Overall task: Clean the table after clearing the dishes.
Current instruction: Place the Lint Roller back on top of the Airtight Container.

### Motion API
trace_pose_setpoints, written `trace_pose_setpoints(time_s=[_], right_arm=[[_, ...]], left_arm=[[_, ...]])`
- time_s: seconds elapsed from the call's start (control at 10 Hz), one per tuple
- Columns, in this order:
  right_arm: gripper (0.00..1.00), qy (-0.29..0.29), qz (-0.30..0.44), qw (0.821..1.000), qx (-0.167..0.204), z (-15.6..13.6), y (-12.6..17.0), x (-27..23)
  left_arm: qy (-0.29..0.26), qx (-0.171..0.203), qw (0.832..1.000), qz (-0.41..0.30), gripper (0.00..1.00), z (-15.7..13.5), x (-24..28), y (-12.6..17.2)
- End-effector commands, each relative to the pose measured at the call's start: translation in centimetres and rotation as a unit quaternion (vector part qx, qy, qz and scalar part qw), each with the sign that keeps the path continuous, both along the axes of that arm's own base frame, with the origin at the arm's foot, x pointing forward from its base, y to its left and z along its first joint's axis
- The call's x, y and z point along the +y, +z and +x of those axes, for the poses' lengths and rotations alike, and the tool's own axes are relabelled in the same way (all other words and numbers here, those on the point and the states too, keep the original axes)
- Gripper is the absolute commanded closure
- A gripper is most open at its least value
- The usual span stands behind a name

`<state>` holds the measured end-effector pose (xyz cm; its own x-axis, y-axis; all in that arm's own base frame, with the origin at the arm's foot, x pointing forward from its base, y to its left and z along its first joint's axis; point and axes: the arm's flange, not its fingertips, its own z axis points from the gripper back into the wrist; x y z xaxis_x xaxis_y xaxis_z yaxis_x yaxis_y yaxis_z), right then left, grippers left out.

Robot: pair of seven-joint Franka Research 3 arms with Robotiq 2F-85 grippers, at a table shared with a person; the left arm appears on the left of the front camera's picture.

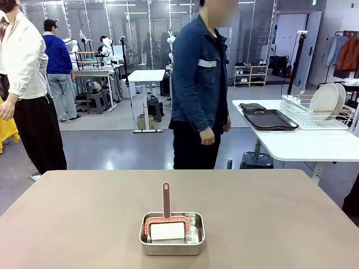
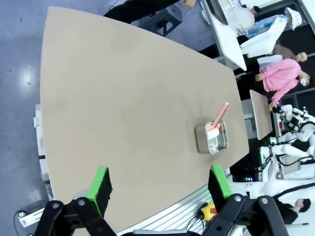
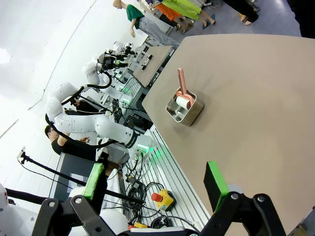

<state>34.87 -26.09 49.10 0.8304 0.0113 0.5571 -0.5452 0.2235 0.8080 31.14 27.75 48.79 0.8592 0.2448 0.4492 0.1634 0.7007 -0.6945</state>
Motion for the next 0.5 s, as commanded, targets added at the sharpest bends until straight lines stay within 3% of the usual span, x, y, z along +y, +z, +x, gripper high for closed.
trace_pose_setpoints(time_s=[0.0,0.4], right_arm=[[0.00,0.006,-0.002,1.000,-0.009,-0.25,0.07,0.01],[0.00,0.006,-0.002,1.000,-0.009,-0.25,0.07,0.01]], left_arm=[[-0.008,-0.003,1.000,0.005,0.00,-0.18,-0.05,0.58],[-0.008,-0.003,1.000,0.005,0.00,-0.18,-0.05,0.58]])
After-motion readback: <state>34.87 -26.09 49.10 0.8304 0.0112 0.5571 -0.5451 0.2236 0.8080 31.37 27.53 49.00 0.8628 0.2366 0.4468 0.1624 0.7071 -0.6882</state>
